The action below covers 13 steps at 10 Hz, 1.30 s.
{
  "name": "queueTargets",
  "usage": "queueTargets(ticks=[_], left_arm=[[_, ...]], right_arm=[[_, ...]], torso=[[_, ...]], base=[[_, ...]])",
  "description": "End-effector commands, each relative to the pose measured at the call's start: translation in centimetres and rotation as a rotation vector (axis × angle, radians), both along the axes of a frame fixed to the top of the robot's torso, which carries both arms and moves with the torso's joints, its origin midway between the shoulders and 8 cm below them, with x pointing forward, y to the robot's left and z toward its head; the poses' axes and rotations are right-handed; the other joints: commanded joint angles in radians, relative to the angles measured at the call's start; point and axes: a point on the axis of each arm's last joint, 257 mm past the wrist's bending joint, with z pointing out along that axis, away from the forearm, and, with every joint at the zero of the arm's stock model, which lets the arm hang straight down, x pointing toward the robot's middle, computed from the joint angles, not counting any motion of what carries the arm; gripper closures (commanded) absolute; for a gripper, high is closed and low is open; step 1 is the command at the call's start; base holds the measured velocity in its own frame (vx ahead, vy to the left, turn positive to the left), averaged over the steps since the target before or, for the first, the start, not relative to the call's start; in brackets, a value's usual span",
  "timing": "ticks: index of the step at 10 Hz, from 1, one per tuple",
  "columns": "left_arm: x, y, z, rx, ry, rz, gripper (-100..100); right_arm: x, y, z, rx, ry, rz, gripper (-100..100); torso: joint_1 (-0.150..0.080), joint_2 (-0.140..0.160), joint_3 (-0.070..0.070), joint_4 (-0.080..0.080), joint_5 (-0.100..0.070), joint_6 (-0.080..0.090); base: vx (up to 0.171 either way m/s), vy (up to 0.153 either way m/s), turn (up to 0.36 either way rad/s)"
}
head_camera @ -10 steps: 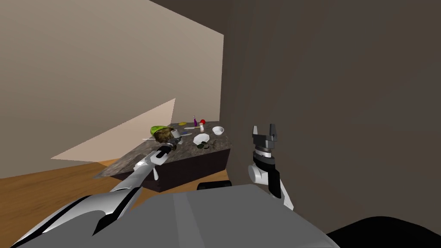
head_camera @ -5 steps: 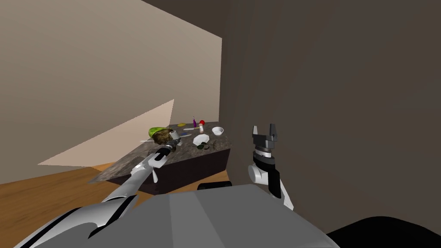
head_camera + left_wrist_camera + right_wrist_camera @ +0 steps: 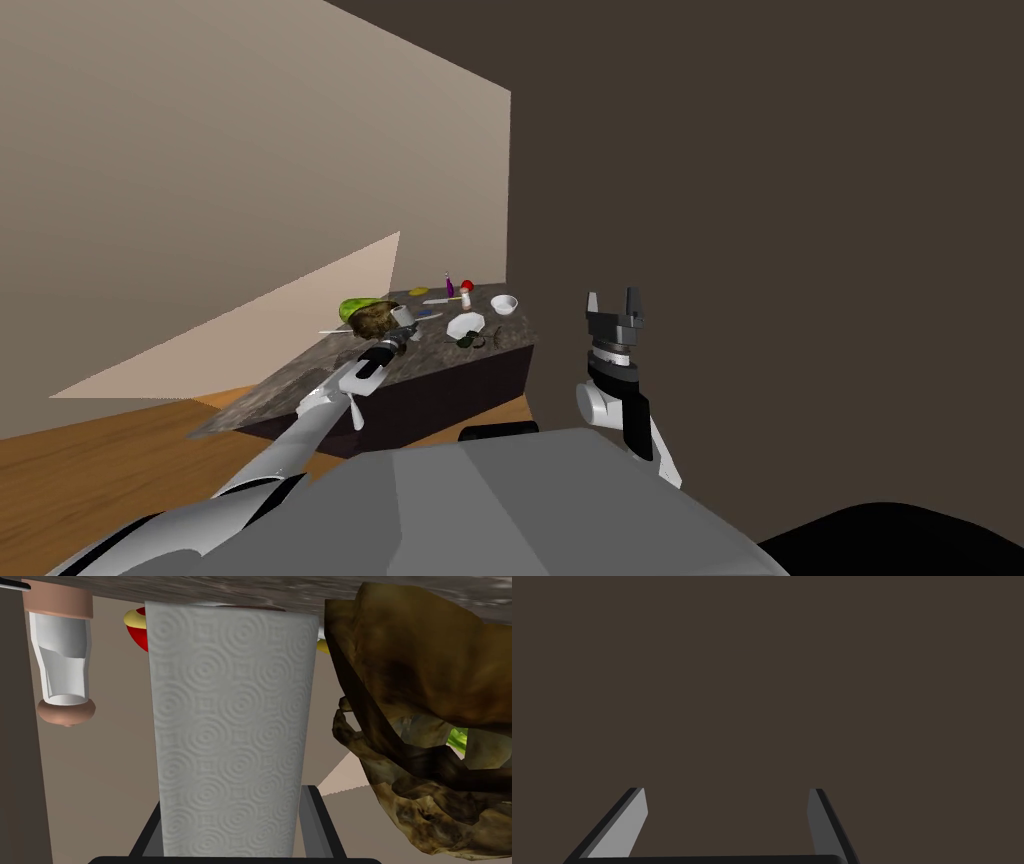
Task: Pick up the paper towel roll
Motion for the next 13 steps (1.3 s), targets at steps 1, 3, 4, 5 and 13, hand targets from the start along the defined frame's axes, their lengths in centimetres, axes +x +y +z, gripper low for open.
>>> queueTargets(ticks=[1,3,4,5,13], left_arm=[[-1.6,0.9,-1.1,-0.011,0.023,0.042,100],[-1.7,0.3,0.0,-0.001,-0.001,0.024,100],[-3.5,1.5,-1.5,-0.012,0.03,0.072,100],[-3.9,1.2,-1.1,-0.005,0.023,0.064,100],[-7.1,1.3,1.1,0.007,-0.011,0.106,100]], right_arm=[[0.0,0.0,0.0,0.0,0.0,0.0,0],[0.0,0.0,0.0,0.0,0.0,0.0,0],[0.0,0.0,0.0,0.0,0.0,0.0,0],[0.0,0.0,0.0,0.0,0.0,0.0,0],[0.0,0.0,0.0,0.0,0.0,0.0,0]], torso=[[0.0,0.0,0.0,0.0,0.0,0.0],[0.003,0.0,-0.001,-0.002,0.002,-0.001],[0.002,0.0,-0.001,-0.002,0.002,-0.001],[0.003,-0.001,-0.002,-0.003,0.003,-0.001],[0.002,0.0,-0.001,-0.002,0.002,-0.002]], base=[[0.004,0.026,-0.184],[0.005,0.033,-0.046],[0.011,0.037,-0.159],[0.004,0.045,-0.101],[0.0,0.026,-0.057]])
